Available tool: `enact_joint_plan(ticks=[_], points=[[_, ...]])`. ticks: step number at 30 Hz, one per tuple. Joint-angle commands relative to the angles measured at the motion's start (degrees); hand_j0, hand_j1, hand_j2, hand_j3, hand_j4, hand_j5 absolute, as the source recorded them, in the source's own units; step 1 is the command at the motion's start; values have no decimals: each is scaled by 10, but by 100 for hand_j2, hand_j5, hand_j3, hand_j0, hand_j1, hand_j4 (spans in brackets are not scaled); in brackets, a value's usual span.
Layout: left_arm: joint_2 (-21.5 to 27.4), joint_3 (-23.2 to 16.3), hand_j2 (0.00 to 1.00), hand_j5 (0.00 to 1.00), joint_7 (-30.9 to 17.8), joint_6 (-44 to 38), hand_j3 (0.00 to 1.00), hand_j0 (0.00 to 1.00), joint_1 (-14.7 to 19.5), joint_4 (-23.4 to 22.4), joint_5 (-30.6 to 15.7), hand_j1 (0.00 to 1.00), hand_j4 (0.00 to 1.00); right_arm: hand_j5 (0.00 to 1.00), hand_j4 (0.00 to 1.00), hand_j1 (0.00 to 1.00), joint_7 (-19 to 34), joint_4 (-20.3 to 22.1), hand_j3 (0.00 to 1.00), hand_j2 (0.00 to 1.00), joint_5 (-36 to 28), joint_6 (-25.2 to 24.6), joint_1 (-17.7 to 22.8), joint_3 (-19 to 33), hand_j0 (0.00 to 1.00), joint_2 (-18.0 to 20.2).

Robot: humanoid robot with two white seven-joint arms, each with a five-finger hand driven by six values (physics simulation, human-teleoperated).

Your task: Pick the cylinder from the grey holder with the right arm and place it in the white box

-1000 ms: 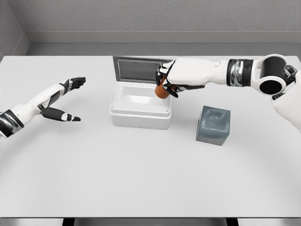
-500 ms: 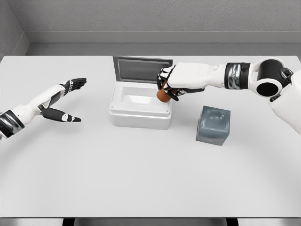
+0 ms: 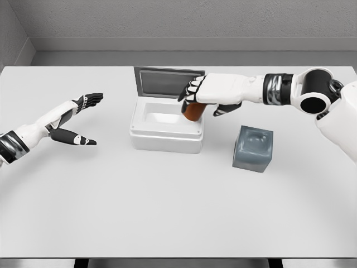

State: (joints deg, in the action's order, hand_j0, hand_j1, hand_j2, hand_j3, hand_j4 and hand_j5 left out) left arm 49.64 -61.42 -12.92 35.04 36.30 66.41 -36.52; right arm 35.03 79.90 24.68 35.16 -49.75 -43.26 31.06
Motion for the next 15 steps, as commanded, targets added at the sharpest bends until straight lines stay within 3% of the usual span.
enact_joint_plan(ticks=[1, 8, 15], points=[[0, 1, 100, 100, 0, 0, 100, 100, 0, 0, -4, 100, 100, 100, 100, 100, 0, 2, 100, 100, -2, -2, 0, 3, 100, 0], [0, 1, 100, 100, -2, 0, 100, 100, 0, 0, -3, 100, 100, 100, 100, 100, 0, 39, 100, 100, -9, -2, -4, 7, 100, 3], [1, 1, 100, 100, -2, 0, 100, 100, 0, 0, -3, 100, 100, 100, 100, 100, 0, 55, 100, 100, -29, -2, -4, 49, 100, 8]])
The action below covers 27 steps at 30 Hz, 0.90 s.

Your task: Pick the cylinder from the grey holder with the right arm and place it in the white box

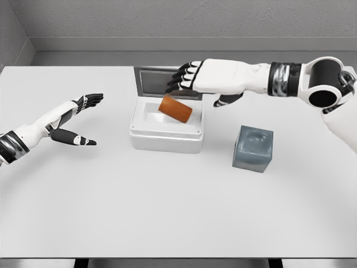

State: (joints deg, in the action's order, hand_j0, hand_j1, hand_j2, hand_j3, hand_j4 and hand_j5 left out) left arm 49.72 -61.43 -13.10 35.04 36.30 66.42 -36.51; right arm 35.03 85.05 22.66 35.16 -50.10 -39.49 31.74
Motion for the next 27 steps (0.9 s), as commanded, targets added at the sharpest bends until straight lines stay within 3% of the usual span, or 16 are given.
enact_joint_plan(ticks=[1, 8, 11, 13, 17, 20, 27], points=[[0, 1, 100, 100, 0, 0, 100, 100, 0, 0, -3, 100, 100, 100, 100, 100, 0, 6, 100, 100, -9, -2, 0, 13, 100, 2], [-1, 1, 100, 100, 0, 0, 100, 100, 6, -1, -7, 100, 100, 100, 100, 100, 0, 97, 100, 100, -57, -2, 11, 26, 100, 95], [-52, 2, 100, 100, 0, 0, 100, 100, 61, -4, -9, 100, 100, 100, 100, 100, 0, 100, 100, 100, -73, -2, 28, 32, 100, 138], [-83, 3, 100, 100, 0, 0, 100, 100, 88, -14, -10, 100, 100, 100, 100, 100, 0, 100, 100, 100, -75, -2, 52, 73, 100, 162], [-125, 4, 100, 100, -13, -30, 100, 100, 99, -24, -9, 100, 100, 100, 100, 100, 0, 93, 100, 100, -78, -2, 106, 152, 100, 210], [-127, 9, 100, 100, -16, -33, 100, 100, 105, -27, -15, 100, 100, 100, 100, 100, 0, 93, 100, 100, -87, -2, 128, 165, 100, 241], [-140, 40, 100, 100, -42, -63, 100, 100, 112, -41, -23, 100, 100, 100, 100, 100, 0, 93, 100, 100, -90, -2, 145, 174, 100, 244]])
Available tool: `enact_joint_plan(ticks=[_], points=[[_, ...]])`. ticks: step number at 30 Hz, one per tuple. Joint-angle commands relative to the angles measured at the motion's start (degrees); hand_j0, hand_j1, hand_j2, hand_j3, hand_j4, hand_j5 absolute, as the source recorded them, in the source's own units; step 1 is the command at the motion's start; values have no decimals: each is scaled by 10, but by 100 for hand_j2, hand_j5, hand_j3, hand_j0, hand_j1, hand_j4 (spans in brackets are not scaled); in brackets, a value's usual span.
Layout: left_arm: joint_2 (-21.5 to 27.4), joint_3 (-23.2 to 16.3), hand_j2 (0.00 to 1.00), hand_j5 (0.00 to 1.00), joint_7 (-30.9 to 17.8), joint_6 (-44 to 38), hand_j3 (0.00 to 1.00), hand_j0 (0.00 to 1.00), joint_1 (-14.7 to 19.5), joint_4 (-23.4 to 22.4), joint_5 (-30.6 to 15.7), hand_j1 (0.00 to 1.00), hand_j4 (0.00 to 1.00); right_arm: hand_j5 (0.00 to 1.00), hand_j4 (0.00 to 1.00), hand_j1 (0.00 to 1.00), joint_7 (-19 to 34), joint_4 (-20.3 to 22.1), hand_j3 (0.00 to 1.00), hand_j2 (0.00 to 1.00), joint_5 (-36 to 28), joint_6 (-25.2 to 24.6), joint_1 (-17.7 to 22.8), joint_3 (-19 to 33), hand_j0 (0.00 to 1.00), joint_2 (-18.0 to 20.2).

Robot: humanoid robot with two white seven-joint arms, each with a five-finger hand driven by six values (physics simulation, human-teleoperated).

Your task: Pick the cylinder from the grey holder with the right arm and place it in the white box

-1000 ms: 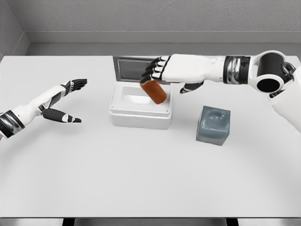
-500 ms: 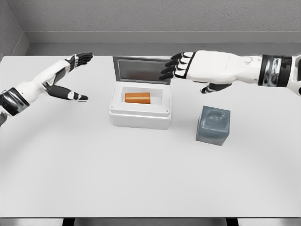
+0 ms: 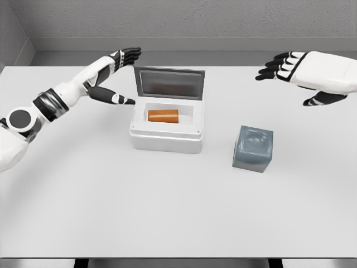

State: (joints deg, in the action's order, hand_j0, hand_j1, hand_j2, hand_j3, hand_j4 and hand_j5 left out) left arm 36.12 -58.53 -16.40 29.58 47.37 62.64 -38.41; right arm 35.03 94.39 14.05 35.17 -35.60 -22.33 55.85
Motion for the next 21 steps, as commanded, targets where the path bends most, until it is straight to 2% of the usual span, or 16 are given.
enact_joint_plan(ticks=[1, 4, 7, 9, 11, 17, 21], points=[[-5, 11, 100, 100, -31, -7, 100, 100, 0, 0, -4, 100, 100, 100, 100, 100, 0, 0, 100, 100, -4, -2, 0, 3, 100, 3], [-8, 11, 100, 100, -86, 0, 100, 100, 0, 7, -14, 100, 100, 100, 100, 100, 0, 0, 100, 100, -4, -2, 0, 2, 100, 3], [-5, 11, 100, 100, -93, 5, 100, 100, 0, 7, -17, 100, 100, 100, 100, 100, 0, 0, 100, 100, -4, -2, 0, 2, 100, 3], [0, 15, 100, 100, -122, 14, 100, 100, 0, 6, -45, 100, 100, 100, 100, 100, 0, 0, 100, 100, -3, -2, 0, 1, 100, 3], [2, 27, 100, 100, -141, 14, 100, 100, 1, 6, -53, 100, 100, 100, 100, 100, 0, 0, 100, 100, -4, -2, 4, 1, 100, 3], [16, 42, 100, 100, -166, 14, 100, 100, 0, 4, -72, 100, 100, 100, 100, 100, 0, -1, 100, 100, -3, -2, 4, 3, 100, 3], [33, 43, 100, 100, -166, 22, 100, 100, -9, -24, -71, 100, 100, 100, 100, 100, 0, -1, 100, 100, -3, -2, 4, 3, 100, 3]])
